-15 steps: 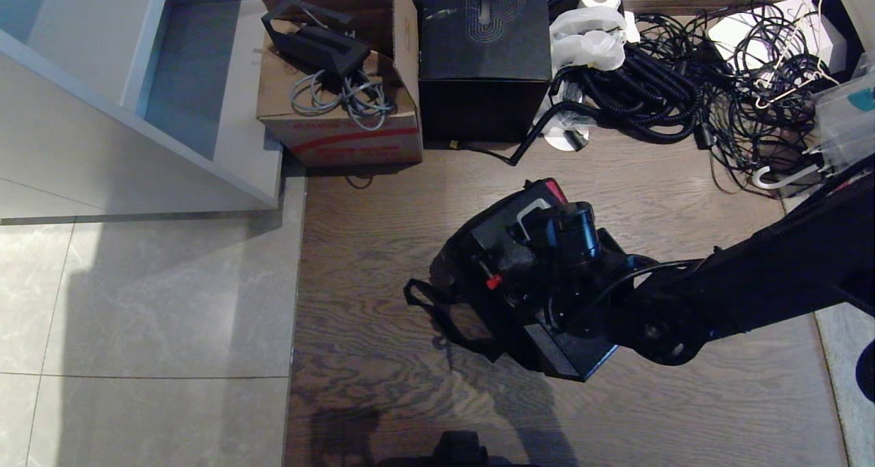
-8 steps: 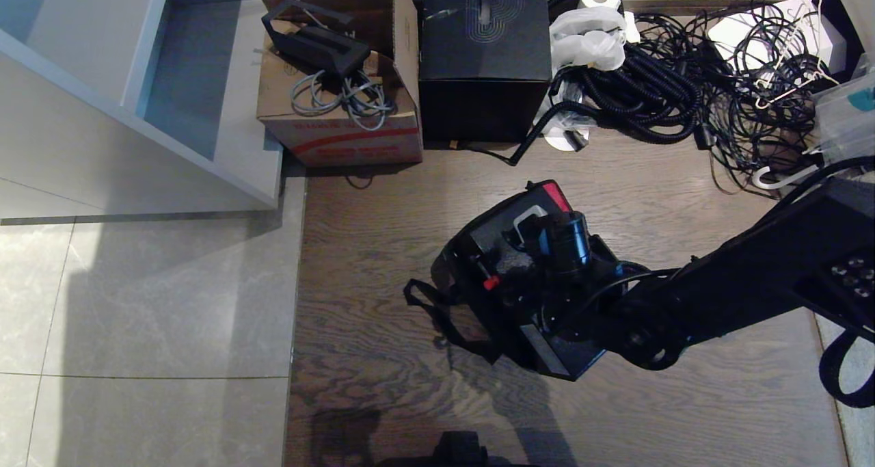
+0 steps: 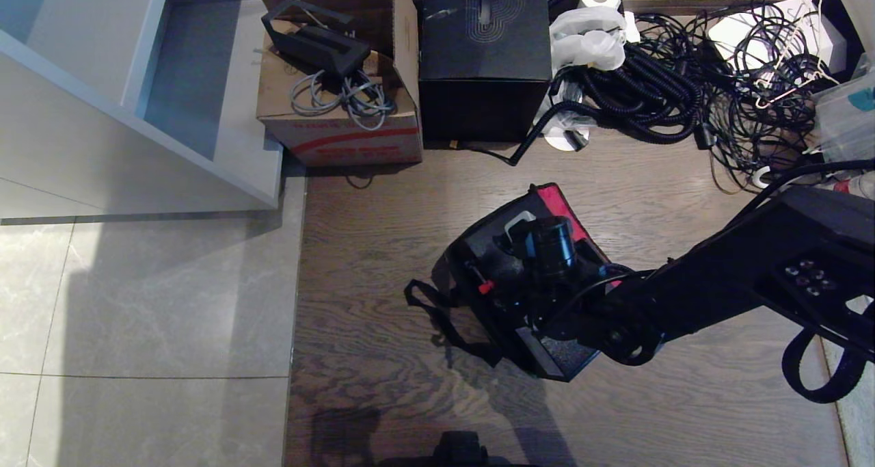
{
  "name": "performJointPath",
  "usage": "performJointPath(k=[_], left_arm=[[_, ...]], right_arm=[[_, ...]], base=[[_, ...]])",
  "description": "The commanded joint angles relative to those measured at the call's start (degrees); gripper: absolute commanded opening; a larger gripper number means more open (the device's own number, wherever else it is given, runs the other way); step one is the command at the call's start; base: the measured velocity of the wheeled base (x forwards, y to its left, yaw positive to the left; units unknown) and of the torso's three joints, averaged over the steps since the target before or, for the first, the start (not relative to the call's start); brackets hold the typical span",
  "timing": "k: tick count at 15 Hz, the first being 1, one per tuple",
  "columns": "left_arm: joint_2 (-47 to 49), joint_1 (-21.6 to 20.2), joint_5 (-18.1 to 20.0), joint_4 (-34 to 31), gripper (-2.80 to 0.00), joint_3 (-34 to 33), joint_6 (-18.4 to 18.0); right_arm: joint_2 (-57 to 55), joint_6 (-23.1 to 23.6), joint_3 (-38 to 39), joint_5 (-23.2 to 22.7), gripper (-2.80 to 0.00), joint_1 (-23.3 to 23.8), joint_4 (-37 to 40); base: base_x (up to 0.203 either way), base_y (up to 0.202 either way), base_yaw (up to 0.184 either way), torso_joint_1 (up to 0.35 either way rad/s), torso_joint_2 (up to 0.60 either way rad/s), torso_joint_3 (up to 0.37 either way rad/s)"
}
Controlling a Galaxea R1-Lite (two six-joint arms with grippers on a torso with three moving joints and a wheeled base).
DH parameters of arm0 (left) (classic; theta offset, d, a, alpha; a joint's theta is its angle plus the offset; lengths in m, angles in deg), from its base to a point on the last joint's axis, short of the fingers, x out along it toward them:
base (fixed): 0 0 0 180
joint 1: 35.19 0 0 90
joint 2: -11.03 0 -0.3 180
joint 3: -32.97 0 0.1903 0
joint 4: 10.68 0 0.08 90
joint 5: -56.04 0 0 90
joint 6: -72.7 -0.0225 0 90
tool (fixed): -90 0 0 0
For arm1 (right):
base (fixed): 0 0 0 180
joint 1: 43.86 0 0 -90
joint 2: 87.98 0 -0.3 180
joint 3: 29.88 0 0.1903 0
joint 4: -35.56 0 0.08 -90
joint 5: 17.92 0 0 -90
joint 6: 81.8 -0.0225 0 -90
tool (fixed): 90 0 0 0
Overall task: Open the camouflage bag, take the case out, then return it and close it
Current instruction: Place the black box back
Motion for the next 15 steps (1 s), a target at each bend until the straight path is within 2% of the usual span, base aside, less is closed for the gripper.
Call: performJointPath(k=[1, 15], left_arm=[[0.00, 0.00, -0.02, 0.01, -2.80, 0.00, 0.04], [0.00, 0.00, -0.02, 0.01, -2.80, 0.00, 0.04]], right_arm=[[0.48, 0.16, -0.35, 0.37, -2.80, -0.02, -0.07], [-4.87, -0.10, -5.93, 0.46, -2.80, -0.02, -1.49]], base=[[0.000, 0.000, 0.000, 0.000, 0.00, 0.000], [0.000, 0.000, 0.000, 0.000, 0.00, 0.000]])
